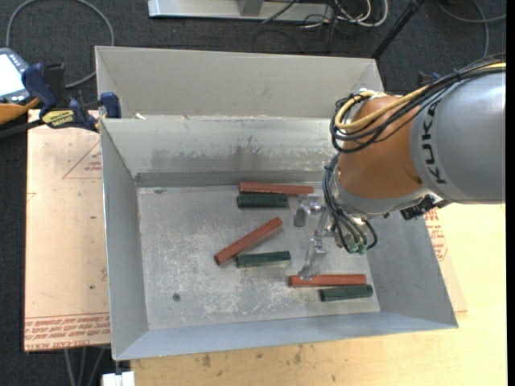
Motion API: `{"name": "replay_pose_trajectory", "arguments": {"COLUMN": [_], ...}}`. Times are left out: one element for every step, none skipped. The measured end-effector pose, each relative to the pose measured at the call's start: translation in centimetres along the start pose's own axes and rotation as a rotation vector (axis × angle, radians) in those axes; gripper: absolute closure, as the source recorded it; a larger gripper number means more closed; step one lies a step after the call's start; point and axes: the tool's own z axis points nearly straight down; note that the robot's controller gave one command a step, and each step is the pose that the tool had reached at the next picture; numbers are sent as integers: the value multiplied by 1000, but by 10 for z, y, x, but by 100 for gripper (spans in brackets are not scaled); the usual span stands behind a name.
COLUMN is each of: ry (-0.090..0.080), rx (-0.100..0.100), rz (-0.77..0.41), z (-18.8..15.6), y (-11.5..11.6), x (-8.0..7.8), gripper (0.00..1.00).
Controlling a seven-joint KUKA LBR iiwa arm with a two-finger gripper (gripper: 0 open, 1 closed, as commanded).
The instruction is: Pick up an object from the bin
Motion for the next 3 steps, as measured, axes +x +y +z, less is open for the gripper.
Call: {"name": "replay_pose_trajectory", "arguments": {"ry": [6,1,-8], "rx": [0,0,-2], "rz": [196,197,183], "z": [71,69,-70], "y": [44,43,41], "x": [21,19,17], "gripper": [0,100,100]}}
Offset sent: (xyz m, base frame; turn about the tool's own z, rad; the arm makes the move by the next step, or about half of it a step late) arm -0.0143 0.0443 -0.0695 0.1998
